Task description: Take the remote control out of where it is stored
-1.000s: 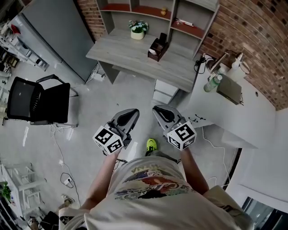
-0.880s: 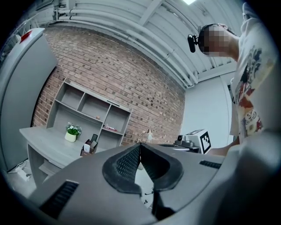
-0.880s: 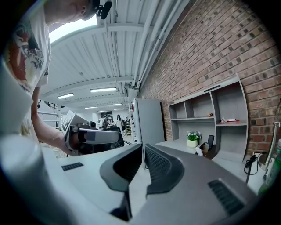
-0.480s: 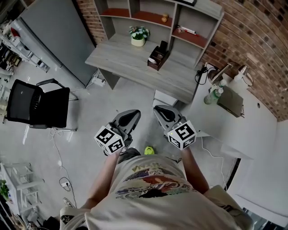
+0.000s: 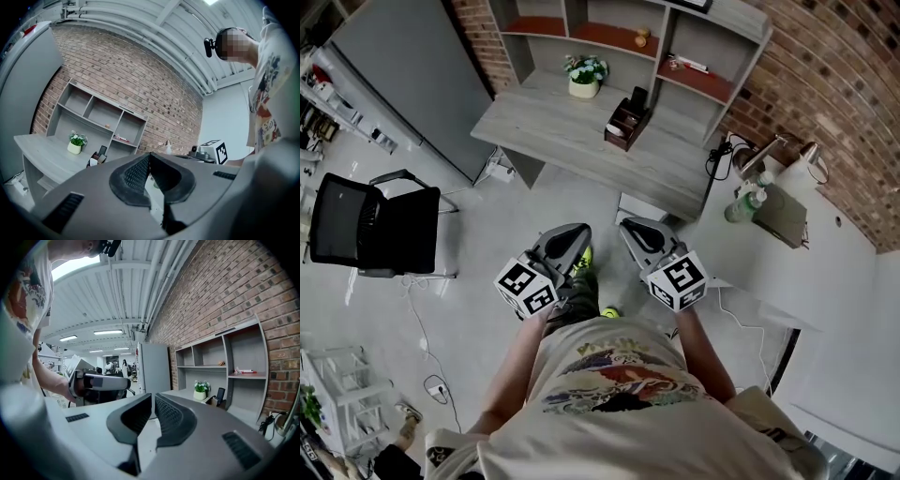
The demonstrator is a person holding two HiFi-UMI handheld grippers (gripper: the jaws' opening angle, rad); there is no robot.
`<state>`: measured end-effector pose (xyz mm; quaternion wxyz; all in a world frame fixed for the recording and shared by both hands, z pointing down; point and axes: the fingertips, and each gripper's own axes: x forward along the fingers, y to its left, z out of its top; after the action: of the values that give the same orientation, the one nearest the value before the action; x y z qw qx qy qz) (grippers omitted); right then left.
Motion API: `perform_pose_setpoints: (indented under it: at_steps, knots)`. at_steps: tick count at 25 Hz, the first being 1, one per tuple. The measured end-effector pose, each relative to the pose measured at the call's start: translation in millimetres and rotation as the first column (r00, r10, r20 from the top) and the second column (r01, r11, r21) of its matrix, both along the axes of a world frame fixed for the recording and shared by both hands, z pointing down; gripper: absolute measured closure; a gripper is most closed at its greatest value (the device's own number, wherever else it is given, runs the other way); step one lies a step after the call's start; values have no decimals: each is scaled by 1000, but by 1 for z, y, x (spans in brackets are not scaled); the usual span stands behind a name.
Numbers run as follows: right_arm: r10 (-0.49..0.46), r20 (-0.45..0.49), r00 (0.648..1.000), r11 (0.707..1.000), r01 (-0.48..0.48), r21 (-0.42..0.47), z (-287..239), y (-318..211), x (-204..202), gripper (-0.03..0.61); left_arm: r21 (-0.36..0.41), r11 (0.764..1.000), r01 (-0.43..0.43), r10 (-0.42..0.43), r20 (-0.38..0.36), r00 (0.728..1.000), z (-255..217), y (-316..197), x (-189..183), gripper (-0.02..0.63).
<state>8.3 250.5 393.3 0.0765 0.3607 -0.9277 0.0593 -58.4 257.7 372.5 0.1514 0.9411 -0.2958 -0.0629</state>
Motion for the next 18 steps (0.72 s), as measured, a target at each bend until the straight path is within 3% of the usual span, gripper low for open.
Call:
perform_pose_setpoints:
  at_steps: [18]
  knots:
    - [100, -85, 991, 995, -102, -20, 5, -127, -15, 568, -16, 992, -124, 124, -2, 992, 6, -144, -6, 607]
